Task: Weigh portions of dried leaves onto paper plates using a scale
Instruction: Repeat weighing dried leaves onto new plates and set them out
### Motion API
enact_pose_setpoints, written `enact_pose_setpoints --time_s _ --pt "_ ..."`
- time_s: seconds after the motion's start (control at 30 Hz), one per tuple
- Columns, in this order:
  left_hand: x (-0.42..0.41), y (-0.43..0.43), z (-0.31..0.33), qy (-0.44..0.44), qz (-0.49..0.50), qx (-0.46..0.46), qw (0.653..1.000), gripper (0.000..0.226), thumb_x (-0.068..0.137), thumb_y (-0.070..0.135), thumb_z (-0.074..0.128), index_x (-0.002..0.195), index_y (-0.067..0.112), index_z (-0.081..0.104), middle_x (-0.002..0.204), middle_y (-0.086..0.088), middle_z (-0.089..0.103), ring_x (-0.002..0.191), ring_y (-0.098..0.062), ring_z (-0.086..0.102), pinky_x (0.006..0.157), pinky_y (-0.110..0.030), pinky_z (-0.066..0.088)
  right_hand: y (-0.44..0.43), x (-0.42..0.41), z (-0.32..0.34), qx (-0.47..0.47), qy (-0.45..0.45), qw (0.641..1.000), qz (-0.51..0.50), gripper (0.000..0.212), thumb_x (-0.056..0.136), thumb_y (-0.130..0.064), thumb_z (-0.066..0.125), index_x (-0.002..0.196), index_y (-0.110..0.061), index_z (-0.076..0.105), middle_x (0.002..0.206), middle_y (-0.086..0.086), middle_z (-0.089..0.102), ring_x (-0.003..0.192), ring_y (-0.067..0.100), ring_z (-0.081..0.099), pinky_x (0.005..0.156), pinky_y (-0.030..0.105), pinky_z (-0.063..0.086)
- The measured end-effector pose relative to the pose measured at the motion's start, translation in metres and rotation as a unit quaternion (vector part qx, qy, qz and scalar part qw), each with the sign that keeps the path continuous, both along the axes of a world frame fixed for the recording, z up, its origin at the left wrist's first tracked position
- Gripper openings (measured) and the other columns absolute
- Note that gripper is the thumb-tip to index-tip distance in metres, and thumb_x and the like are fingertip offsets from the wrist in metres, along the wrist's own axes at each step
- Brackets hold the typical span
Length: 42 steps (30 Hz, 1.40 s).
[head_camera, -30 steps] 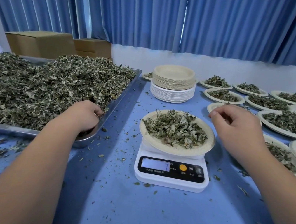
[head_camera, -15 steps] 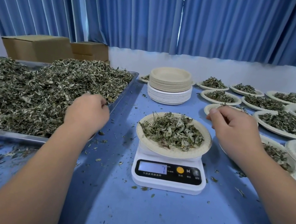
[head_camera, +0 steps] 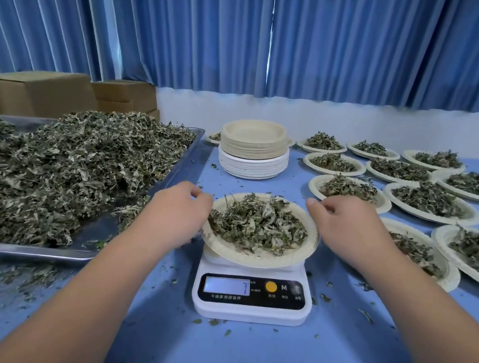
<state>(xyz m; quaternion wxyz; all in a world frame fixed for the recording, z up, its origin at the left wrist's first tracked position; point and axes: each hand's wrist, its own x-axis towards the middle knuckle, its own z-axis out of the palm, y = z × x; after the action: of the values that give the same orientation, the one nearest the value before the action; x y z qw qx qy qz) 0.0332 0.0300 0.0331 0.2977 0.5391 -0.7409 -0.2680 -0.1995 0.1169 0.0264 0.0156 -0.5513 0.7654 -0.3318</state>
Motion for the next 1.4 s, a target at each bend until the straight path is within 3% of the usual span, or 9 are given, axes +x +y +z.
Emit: enact_pose_setpoints --time_s 0.13,0.27,0.4,0.6,0.77,0.93,1.07,1.23,1.4 --pt "-0.006 0.003 0.004 0.100 -0.001 0.082 0.992 0.019 0.095 0.028 0.040 0.107 0.021 0.053 0.083 -0.011 0.059 0.042 -0.021 0.053 0.042 -0.026 0.043 0.002 0.003 0.004 0.012 -0.040 0.999 0.020 0.050 0.098 -0.036 0.049 0.059 -0.005 0.055 0.059 0.023 0.048 0.052 0.021 0.041 0.053 0.030 0.031" --pt "-0.011 0.010 0.013 0.272 -0.024 0.187 0.944 0.019 0.094 0.011 0.038 0.101 0.015 0.055 0.082 -0.014 0.053 0.039 -0.019 0.051 0.037 -0.027 0.044 0.004 -0.002 0.006 -0.018 -0.164 0.986 0.013 0.040 0.094 -0.027 0.054 0.060 -0.007 0.051 0.053 0.013 0.040 0.039 0.018 0.034 0.049 0.024 0.029" --pt "-0.011 0.014 0.016 0.364 -0.080 0.229 0.899 0.034 0.093 0.004 0.040 0.123 0.005 0.054 0.090 -0.018 0.058 0.046 -0.018 0.055 0.037 -0.027 0.047 0.005 -0.008 0.009 -0.058 -0.275 0.960 -0.009 0.033 0.091 -0.018 0.054 0.068 0.005 0.055 0.051 0.013 0.045 0.032 0.016 0.035 0.037 0.020 0.028" --pt "-0.023 0.025 0.011 0.411 -0.124 0.223 0.875 0.038 0.089 -0.011 0.042 0.122 0.002 0.056 0.091 -0.018 0.073 0.065 -0.024 0.062 0.045 -0.028 0.053 0.008 -0.010 0.015 -0.080 -0.353 0.932 -0.018 0.034 0.091 -0.017 0.051 0.105 0.013 0.055 0.051 0.009 0.040 0.032 0.014 0.035 0.038 0.019 0.024" --pt "-0.039 0.041 0.007 0.449 -0.128 0.210 0.859 0.049 0.090 -0.012 0.049 0.137 0.001 0.046 0.103 -0.029 0.064 0.052 -0.015 0.063 0.047 -0.034 0.058 0.017 -0.016 0.020 -0.080 -0.369 0.926 -0.026 0.018 0.093 -0.022 0.052 0.093 -0.015 0.069 0.052 0.004 0.047 0.032 0.014 0.038 0.038 0.021 0.030" --pt "-0.067 0.055 0.011 0.454 -0.137 0.185 0.861 0.042 0.089 -0.008 0.055 0.129 0.007 0.055 0.081 -0.011 0.069 0.059 -0.013 0.068 0.048 -0.028 0.055 0.040 -0.036 0.035 -0.087 -0.380 0.920 -0.028 0.012 0.092 -0.024 0.055 0.097 -0.024 0.067 0.050 0.001 0.056 0.036 0.016 0.047 0.037 0.022 0.036" --pt "-0.106 0.063 0.023 0.466 -0.138 0.164 0.858 0.059 0.090 -0.003 0.057 0.145 0.011 0.042 0.087 -0.013 0.063 0.061 -0.013 0.066 0.051 -0.028 0.056 0.066 -0.067 0.057 -0.069 -0.382 0.921 -0.029 0.019 0.093 -0.019 0.056 0.112 -0.016 0.060 0.051 0.004 0.060 0.038 0.017 0.051 0.035 0.022 0.037" --pt "-0.182 0.081 0.040 0.506 -0.156 0.173 0.831 0.043 0.092 0.003 0.056 0.133 0.017 0.052 0.071 -0.003 0.060 0.052 -0.009 0.062 0.050 -0.030 0.056 0.110 -0.120 0.080 -0.075 -0.378 0.920 -0.074 0.023 0.095 -0.011 0.055 0.118 -0.008 0.054 0.043 0.007 0.054 0.034 0.017 0.049 0.031 0.018 0.032" --pt "-0.247 0.100 0.049 0.511 -0.187 0.240 0.804 0.031 0.095 0.004 0.049 0.123 0.017 0.052 0.099 -0.013 0.060 0.052 -0.018 0.058 0.048 -0.031 0.055 0.148 -0.186 0.090 -0.116 -0.399 0.898 -0.144 0.012 0.096 -0.006 0.052 0.104 0.001 0.057 0.050 0.012 0.053 0.038 0.019 0.049 0.041 0.024 0.036"
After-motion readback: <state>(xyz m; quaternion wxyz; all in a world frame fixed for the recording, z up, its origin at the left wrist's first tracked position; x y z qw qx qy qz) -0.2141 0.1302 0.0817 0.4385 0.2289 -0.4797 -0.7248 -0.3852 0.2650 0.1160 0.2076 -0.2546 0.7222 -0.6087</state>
